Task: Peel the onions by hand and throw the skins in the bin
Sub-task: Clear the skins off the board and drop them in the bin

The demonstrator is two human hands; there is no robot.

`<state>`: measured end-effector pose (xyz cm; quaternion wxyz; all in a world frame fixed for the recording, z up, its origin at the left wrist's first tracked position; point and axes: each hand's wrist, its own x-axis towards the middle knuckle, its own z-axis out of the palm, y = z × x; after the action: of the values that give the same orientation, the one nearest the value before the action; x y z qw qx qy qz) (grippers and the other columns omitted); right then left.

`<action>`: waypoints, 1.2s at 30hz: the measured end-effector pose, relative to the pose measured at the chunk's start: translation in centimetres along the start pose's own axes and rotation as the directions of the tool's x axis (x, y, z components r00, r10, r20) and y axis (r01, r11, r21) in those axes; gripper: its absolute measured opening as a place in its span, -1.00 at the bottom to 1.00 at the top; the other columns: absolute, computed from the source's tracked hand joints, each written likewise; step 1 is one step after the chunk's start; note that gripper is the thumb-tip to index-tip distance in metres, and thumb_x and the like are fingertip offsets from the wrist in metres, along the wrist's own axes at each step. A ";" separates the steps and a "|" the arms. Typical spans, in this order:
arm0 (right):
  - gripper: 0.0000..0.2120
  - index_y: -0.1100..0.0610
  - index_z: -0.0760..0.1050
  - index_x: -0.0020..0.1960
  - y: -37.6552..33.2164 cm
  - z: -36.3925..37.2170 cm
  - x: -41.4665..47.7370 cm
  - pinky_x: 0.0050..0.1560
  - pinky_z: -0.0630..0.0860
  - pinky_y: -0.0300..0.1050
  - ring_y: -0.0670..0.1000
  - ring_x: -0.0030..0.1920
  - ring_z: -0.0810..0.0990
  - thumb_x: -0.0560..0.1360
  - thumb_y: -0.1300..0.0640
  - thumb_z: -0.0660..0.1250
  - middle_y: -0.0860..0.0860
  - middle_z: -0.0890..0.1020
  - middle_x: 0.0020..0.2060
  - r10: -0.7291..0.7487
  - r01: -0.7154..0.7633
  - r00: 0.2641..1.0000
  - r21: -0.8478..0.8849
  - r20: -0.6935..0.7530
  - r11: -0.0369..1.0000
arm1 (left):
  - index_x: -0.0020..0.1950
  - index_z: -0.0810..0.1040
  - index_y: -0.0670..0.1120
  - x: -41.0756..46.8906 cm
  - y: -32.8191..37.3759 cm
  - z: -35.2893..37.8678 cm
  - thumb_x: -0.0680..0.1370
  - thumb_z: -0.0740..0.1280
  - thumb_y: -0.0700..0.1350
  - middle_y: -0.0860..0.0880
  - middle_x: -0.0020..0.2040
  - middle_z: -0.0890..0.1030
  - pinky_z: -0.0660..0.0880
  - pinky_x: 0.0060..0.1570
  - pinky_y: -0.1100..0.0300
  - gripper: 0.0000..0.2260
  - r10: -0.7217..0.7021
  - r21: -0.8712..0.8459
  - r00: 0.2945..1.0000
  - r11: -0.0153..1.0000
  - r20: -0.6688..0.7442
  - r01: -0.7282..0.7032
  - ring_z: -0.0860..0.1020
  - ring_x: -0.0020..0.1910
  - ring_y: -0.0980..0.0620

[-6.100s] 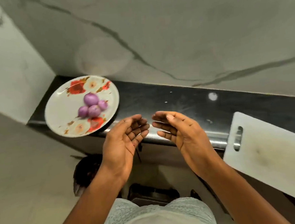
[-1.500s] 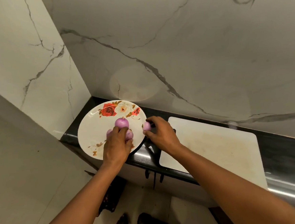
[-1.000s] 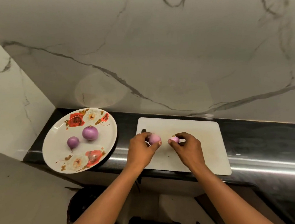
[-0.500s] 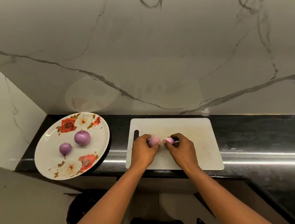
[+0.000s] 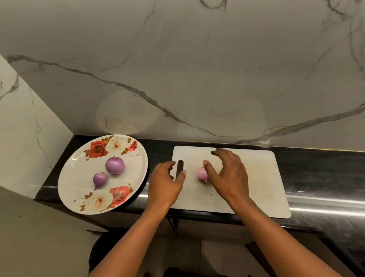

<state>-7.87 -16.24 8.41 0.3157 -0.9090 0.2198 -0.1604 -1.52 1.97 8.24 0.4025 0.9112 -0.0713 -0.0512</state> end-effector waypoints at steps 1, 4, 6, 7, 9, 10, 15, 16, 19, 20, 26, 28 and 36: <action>-0.55 -0.02 0.54 0.42 -1.2 0.4 0.5 0.41 0.47 0.00 0.02 0.43 0.50 0.60 -0.20 0.38 -0.02 0.57 0.41 -0.057 0.057 0.998 0.004 0.001 0.998 | 0.45 0.54 -0.02 0.1 -0.6 -1.4 0.59 0.47 0.06 -0.02 0.32 0.57 0.54 0.11 0.16 -0.55 -0.006 0.006 0.999 1.000 -0.045 0.006 0.59 0.13 0.07; -0.58 0.02 0.53 0.42 -5.2 1.9 1.6 0.36 0.38 -0.16 -0.01 0.40 0.50 0.62 -0.12 0.38 -0.02 0.59 0.37 -0.217 0.214 0.975 0.072 0.045 0.974 | 0.41 0.56 -0.01 0.4 -3.0 -5.5 0.58 0.49 -0.01 -0.02 0.29 0.58 0.61 0.18 0.01 -0.59 -0.013 0.021 0.983 1.000 -0.183 0.018 0.60 0.16 -0.03; -0.57 0.03 0.51 0.44 -8.2 3.3 2.2 0.35 0.41 -0.15 -0.02 0.40 0.48 0.62 -0.10 0.38 -0.02 0.57 0.38 -0.301 0.285 0.945 0.128 0.131 0.950 | 0.39 0.57 -0.04 0.6 -5.0 -7.9 0.56 0.51 -0.07 -0.04 0.31 0.58 0.54 0.24 0.07 -0.59 -0.021 0.058 0.961 0.998 -0.275 0.039 0.58 0.22 -0.05; -0.56 0.03 0.49 0.45 -9.6 4.2 2.5 0.36 0.45 -0.10 -0.01 0.39 0.48 0.62 -0.10 0.37 -0.03 0.56 0.38 -0.338 0.316 0.924 0.142 0.179 0.938 | 0.38 0.58 -0.05 0.8 -5.8 -8.9 0.54 0.53 -0.10 -0.06 0.31 0.57 0.49 0.27 0.09 -0.59 -0.026 0.077 0.950 0.996 -0.312 0.053 0.56 0.26 -0.08; -0.51 0.02 0.45 0.48 -12.1 6.4 2.9 0.36 0.50 -0.01 0.02 0.39 0.49 0.61 -0.10 0.39 -0.02 0.55 0.39 -0.386 0.355 0.878 0.157 0.281 0.922 | 0.37 0.58 -0.05 1.1 -7.6 -10.6 0.53 0.53 -0.12 -0.09 0.31 0.55 0.49 0.30 -0.03 -0.59 -0.052 0.120 0.932 0.988 -0.360 0.102 0.51 0.31 -0.13; -0.47 0.02 0.43 0.50 -13.2 7.5 3.1 0.36 0.50 0.02 0.04 0.39 0.50 0.59 -0.10 0.40 0.00 0.54 0.40 -0.395 0.360 0.859 0.166 0.326 0.918 | 0.36 0.58 -0.05 1.4 -8.4 -11.3 0.52 0.54 -0.13 -0.10 0.33 0.53 0.51 0.30 -0.09 -0.58 -0.069 0.140 0.928 0.982 -0.367 0.128 0.49 0.32 -0.15; -0.29 -0.03 0.31 0.61 -17.6 12.9 3.3 0.45 0.48 0.14 0.11 0.51 0.43 0.53 -0.06 0.48 0.01 0.39 0.58 -0.440 0.425 0.737 0.154 0.514 0.892 | 0.44 0.54 -0.08 3.2 -12.5 -13.3 0.50 0.55 -0.21 -0.13 0.46 0.45 0.46 0.41 -0.13 -0.49 -0.176 0.148 0.949 0.964 -0.261 0.220 0.46 0.42 -0.20; -0.26 -0.05 0.27 0.62 -18.3 14.0 3.3 0.46 0.47 0.16 0.13 0.54 0.40 0.52 -0.03 0.50 0.01 0.32 0.62 -0.433 0.439 0.706 0.134 0.561 0.889 | 0.45 0.54 -0.08 3.5 -13.2 -13.5 0.51 0.54 -0.22 -0.13 0.48 0.44 0.43 0.44 -0.12 -0.49 -0.186 0.148 0.954 0.963 -0.236 0.225 0.46 0.43 -0.20; -0.15 -0.13 0.16 0.66 -20.0 16.6 3.9 0.40 0.53 0.18 0.21 0.58 0.35 0.51 0.09 0.51 -0.01 0.12 0.70 -0.380 0.473 0.620 0.058 0.687 0.879 | 0.45 0.56 -0.08 4.3 -14.5 -13.4 0.54 0.50 -0.26 -0.13 0.52 0.46 0.39 0.48 -0.15 -0.52 -0.178 0.196 0.969 0.957 -0.174 0.212 0.46 0.45 -0.21; -0.13 -0.14 0.12 0.67 -20.3 17.3 4.1 0.39 0.55 0.17 0.22 0.57 0.35 0.51 0.11 0.50 -0.01 0.09 0.70 -0.365 0.496 0.591 0.033 0.720 0.868 | 0.44 0.57 -0.09 4.5 -14.9 -13.5 0.54 0.49 -0.27 -0.14 0.50 0.49 0.41 0.47 -0.16 -0.53 -0.183 0.200 0.968 0.956 -0.174 0.216 0.48 0.43 -0.22; -0.23 -0.04 0.23 0.65 -20.3 19.7 4.7 0.32 0.59 0.11 0.23 0.35 0.52 0.53 0.12 0.48 0.12 0.30 0.52 -0.360 0.588 0.577 -0.067 0.734 0.806 | 0.42 0.58 -0.11 5.0 -16.5 -15.2 0.61 0.44 -0.19 -0.19 0.35 0.58 0.48 0.36 -0.19 -0.64 -0.203 0.170 0.959 0.956 -0.200 0.238 0.57 0.29 -0.25; -0.34 -0.01 0.34 0.58 -19.7 19.7 4.5 0.31 0.57 0.13 0.23 0.27 0.53 0.53 0.12 0.47 0.13 0.33 0.43 -0.378 0.574 0.605 -0.056 0.701 0.817 | 0.40 0.57 -0.11 4.6 -16.7 -15.5 0.59 0.47 -0.18 -0.20 0.30 0.58 0.50 0.33 -0.20 -0.63 -0.188 0.174 0.962 0.959 -0.199 0.224 0.58 0.25 -0.26; -0.40 -0.02 0.31 0.36 -17.0 14.3 3.5 0.12 0.62 0.08 0.10 0.19 0.60 0.46 -0.01 0.56 0.05 0.54 0.30 -0.407 0.358 0.777 0.195 0.480 0.913 | 0.35 0.57 -0.01 3.1 -12.9 -14.2 0.55 0.53 -0.12 -0.09 0.25 0.58 0.60 0.17 -0.02 -0.62 -0.031 0.100 0.977 0.994 -0.212 0.053 0.65 0.04 -0.07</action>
<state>6.36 1.21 9.17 0.3651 -0.9283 -0.0689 0.0153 4.85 20.33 8.09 0.3579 0.9328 -0.0117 0.0407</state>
